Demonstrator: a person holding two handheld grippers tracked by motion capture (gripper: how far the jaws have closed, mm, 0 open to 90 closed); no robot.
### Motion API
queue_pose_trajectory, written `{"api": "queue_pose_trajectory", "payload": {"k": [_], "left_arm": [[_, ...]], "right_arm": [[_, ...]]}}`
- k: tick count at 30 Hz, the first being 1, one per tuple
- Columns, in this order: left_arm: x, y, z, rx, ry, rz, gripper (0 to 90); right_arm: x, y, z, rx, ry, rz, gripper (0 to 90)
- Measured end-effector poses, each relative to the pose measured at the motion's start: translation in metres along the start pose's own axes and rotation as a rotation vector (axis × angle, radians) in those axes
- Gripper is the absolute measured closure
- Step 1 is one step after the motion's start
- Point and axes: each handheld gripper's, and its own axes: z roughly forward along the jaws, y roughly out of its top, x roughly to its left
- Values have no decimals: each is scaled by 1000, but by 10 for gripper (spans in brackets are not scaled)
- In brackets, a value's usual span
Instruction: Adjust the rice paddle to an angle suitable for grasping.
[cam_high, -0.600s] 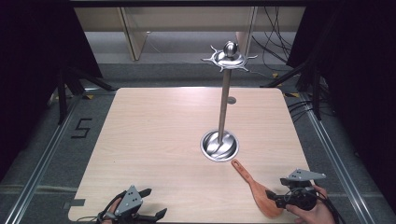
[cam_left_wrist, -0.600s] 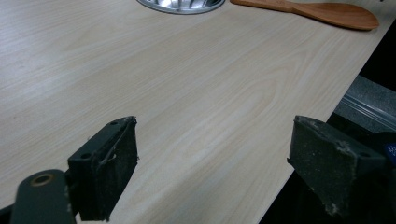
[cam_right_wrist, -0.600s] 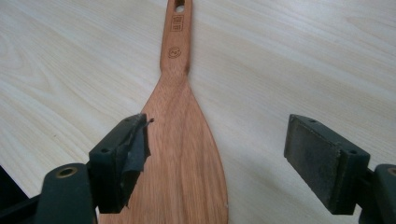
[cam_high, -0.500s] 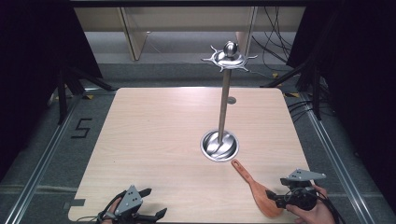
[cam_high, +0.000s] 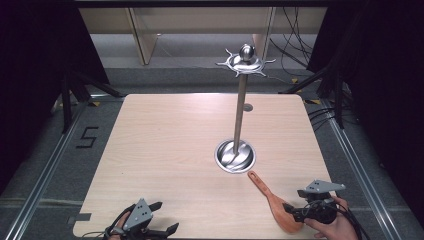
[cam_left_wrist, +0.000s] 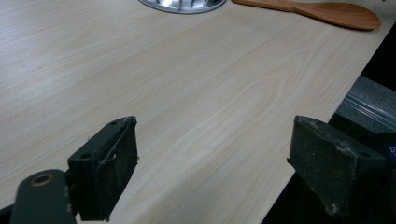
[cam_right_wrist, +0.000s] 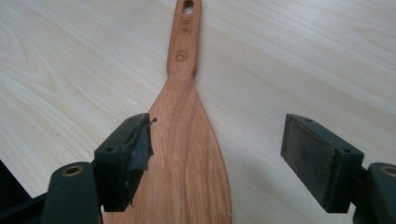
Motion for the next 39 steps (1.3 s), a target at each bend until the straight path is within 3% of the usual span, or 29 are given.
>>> {"api": "queue_pose_trajectory", "payload": {"k": [1,2,3,4,7,8,17,18,20,21,22,24,25,28,29,30,31,33,34,39], "left_arm": [[0,0,0,0,0,0,148],[2,0,-1,24,7,28,148],[0,0,0,3,1,3,148],[0,0,0,3,1,3,149],[-1,-1,1,3,1,-25,148],[1,0,0,11,3,11,148],[1,0,0,3,-3,1,148],[1,0,0,1,2,1,149],[1,0,0,-1,1,2,149],[1,0,0,-1,1,2,148],[3,0,-1,18,7,25,148],[2,0,-1,19,8,30,149],[3,0,-1,25,9,32,149],[3,0,-1,19,7,27,149],[3,0,-1,25,5,28,148],[-1,-1,1,3,1,-25,148],[-1,-1,1,3,1,-25,148],[3,0,-1,26,5,27,148],[2,0,-1,20,5,30,149],[1,0,0,5,0,12,149]], "right_arm": [[0,0,0,0,0,0,258],[-3,1,1,-7,-13,-51,262],[0,6,0,-2,-10,-42,269],[-1,7,2,-4,-13,-69,272],[3,12,3,-2,-9,-59,284],[2,17,4,15,-9,-78,291],[5,32,18,42,-6,-100,297],[5,38,19,91,-1,-108,297],[7,42,23,81,-4,-102,299],[7,45,23,101,-1,-112,301],[7,45,23,101,-1,-112,301],[8,49,28,87,0,-110,301],[7,54,28,126,2,-133,303],[8,58,30,135,-4,-134,308],[8,58,34,110,-6,-139,309],[11,64,33,172,10,-117,312],[11,64,33,172,10,-117,312],[14,70,37,187,13,-105,317],[12,72,39,186,12,-129,323],[14,77,46,224,31,-141,365]]}}
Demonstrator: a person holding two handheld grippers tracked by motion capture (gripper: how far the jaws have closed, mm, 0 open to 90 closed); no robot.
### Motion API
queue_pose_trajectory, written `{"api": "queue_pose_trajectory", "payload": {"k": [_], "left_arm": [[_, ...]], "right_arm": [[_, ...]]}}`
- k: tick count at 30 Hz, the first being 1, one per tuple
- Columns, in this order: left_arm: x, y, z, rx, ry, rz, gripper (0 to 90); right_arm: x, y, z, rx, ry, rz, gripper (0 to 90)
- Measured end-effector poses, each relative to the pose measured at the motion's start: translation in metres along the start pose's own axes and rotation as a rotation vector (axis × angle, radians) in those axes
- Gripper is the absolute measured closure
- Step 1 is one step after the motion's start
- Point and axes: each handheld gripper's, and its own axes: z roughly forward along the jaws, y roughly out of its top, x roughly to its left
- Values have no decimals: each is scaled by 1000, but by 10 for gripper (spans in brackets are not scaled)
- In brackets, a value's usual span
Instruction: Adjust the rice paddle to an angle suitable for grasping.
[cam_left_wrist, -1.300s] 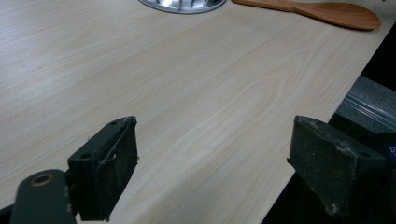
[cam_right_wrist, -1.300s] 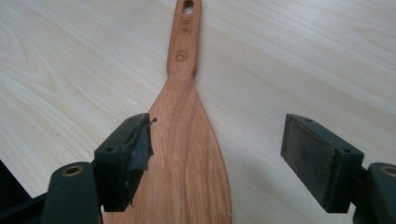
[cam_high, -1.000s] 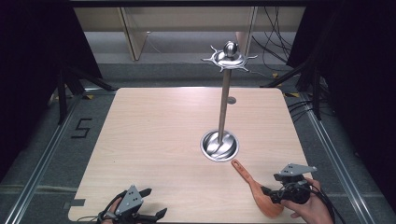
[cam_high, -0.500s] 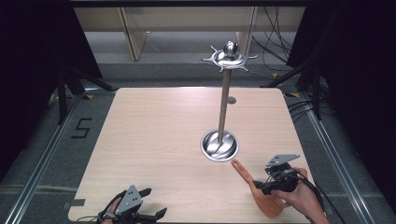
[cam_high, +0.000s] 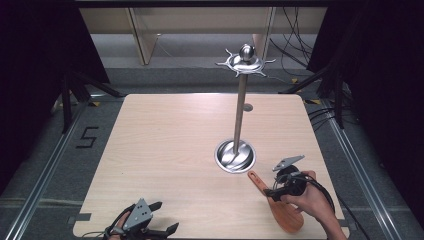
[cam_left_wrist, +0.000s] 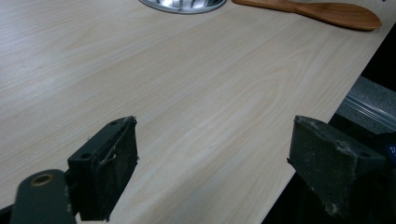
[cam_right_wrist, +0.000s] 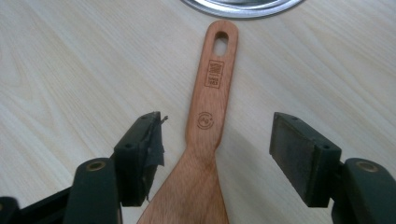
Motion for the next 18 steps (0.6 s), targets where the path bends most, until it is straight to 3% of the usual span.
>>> {"api": "queue_pose_trajectory", "payload": {"k": [1,2,6,9,10,13,14,16,18], "left_arm": [[-1,0,0,-5,-3,-6,148],[-1,0,0,-5,-3,-5,148],[0,0,0,-3,-2,-1,149],[0,0,0,-2,-3,-3,148],[0,0,0,-3,-3,-1,148],[0,0,0,-1,-4,0,149],[0,0,0,-2,-3,0,149],[0,0,0,-2,-3,0,149],[0,0,0,-1,-4,-1,149]], "right_arm": [[-1,2,2,5,0,-12,372],[-1,5,5,31,-28,7,375],[-2,10,8,42,-30,-2,388],[-3,14,11,57,-14,-13,409],[-1,15,12,64,6,10,410],[-3,17,15,64,-10,-11,414],[1,17,18,80,4,10,421],[-2,19,19,78,-1,-42,436],[-2,19,20,80,1,-53,440]]}}
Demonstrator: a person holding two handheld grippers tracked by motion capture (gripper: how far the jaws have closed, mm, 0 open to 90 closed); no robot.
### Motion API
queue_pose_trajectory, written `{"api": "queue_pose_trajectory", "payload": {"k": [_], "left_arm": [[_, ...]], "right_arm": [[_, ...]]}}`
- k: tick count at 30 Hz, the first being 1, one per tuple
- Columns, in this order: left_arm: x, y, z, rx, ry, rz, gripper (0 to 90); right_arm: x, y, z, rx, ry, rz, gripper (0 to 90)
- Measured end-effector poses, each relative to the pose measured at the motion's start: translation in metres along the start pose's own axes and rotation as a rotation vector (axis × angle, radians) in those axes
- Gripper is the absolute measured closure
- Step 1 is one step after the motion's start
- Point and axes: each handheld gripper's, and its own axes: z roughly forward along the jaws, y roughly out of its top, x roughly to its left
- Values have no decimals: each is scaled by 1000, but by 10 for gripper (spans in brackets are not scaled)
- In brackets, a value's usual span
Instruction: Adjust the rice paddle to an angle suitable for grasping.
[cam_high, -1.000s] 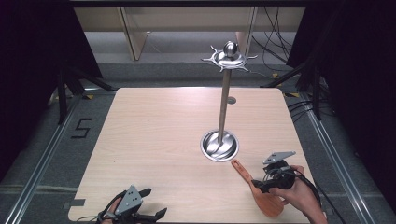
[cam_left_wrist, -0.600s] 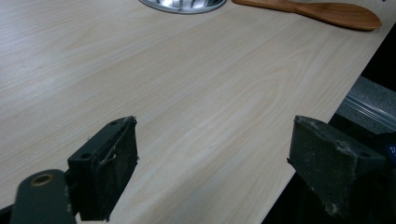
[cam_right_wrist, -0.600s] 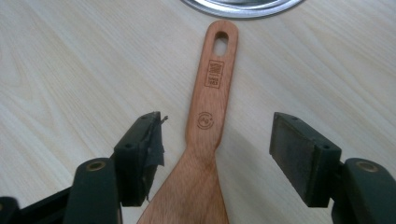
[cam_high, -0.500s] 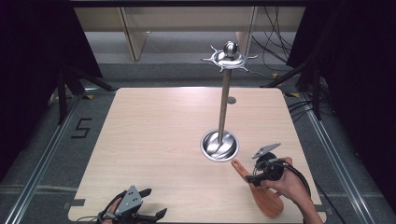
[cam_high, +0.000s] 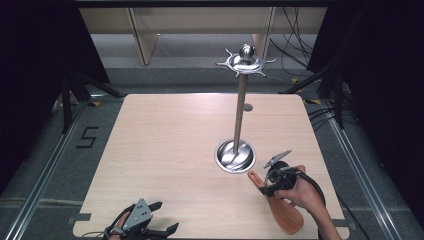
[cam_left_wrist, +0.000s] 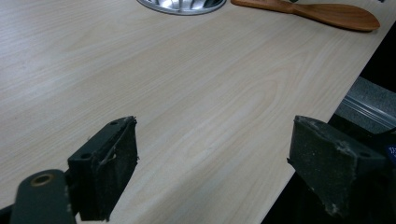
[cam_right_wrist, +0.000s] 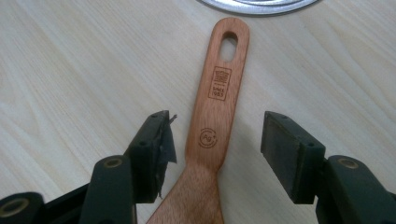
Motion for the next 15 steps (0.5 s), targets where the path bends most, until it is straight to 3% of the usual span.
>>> {"api": "queue_pose_trajectory", "payload": {"k": [4,9,11,12,13,15], "left_arm": [[0,0,0,-2,-1,-1,149],[0,0,0,-1,0,0,149],[0,0,0,-1,0,1,149],[0,0,0,-2,2,-1,148],[0,0,0,-2,1,-1,148],[0,0,0,0,-1,0,149]], "right_arm": [[4,3,3,42,-9,4,476],[5,7,10,62,-5,-49,507],[5,8,10,70,-19,-46,515],[7,9,11,79,-26,-21,520],[6,9,11,74,-20,-41,525],[6,10,12,91,-29,-22,540]]}}
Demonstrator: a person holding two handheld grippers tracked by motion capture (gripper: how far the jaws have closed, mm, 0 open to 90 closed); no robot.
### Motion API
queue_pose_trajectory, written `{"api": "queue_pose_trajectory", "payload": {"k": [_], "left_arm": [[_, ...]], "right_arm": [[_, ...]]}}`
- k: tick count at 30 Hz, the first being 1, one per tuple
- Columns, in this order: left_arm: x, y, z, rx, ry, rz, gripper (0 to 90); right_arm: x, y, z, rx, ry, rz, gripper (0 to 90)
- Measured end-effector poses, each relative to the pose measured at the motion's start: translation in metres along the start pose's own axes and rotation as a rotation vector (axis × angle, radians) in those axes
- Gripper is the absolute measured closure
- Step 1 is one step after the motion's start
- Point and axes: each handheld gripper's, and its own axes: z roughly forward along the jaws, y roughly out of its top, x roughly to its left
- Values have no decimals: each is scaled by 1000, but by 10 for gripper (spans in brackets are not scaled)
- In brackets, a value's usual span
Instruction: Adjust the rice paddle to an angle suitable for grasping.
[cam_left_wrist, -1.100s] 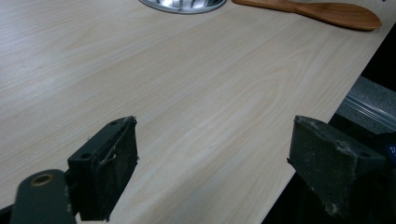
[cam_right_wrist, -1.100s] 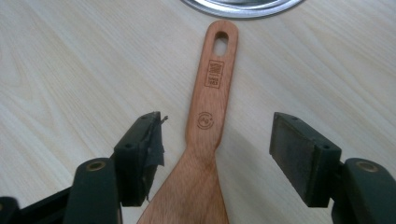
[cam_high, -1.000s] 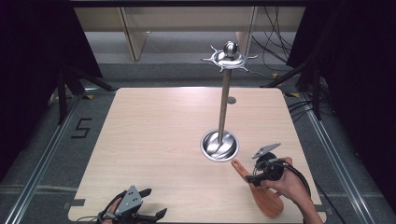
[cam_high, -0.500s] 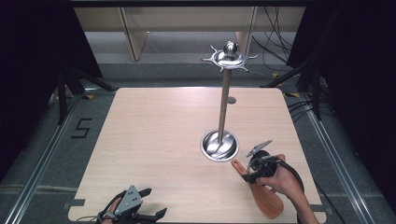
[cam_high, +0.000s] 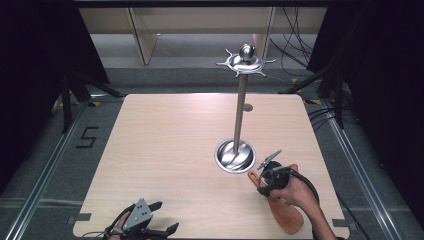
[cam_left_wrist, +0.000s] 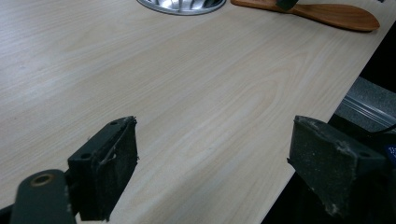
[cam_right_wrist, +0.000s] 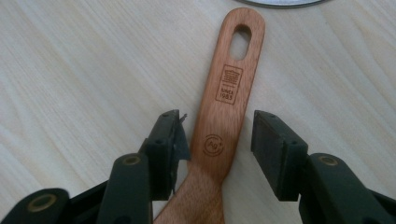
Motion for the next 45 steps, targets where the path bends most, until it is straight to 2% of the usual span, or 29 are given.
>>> {"api": "queue_pose_trajectory", "payload": {"k": [4,6,14,17,19,20,23,24,27,28,34,36,41,42,43,44,45], "left_arm": [[0,0,0,0,0,0,149],[0,0,0,1,-1,1,148],[0,0,0,-1,1,0,149],[0,0,0,-2,-1,1,148],[0,0,0,-5,2,0,149],[-1,0,1,-9,0,-8,148],[0,0,0,0,1,-3,148],[-1,0,0,-6,0,-10,148],[-1,0,1,-6,-2,-10,148],[-1,0,1,-5,1,-10,149],[-1,0,1,-6,1,-12,148],[-1,0,1,-7,0,-13,148],[0,0,0,-4,2,-10,149],[0,0,0,6,5,1,149],[1,0,0,16,6,13,148],[1,0,0,16,6,13,148],[0,0,1,-4,3,-5,148]], "right_arm": [[-2,2,4,7,6,3,566],[-4,3,5,5,15,-18,575],[-2,7,7,25,15,-9,604],[-2,8,8,39,-3,-35,610],[-1,9,8,44,-8,-36,613],[1,9,7,60,-4,-11,636],[2,9,7,66,0,-13,661],[0,10,6,74,-7,-44,661],[1,11,6,80,-15,-38,661],[2,12,7,89,-24,-55,660],[4,17,8,123,-50,-75,660],[4,18,8,127,-43,-89,660],[7,19,7,144,-39,-70,661],[6,20,8,146,-42,-99,661],[7,20,7,156,-46,-91,661],[7,19,7,157,-44,-101,661],[6,19,7,161,-60,-110,661]]}}
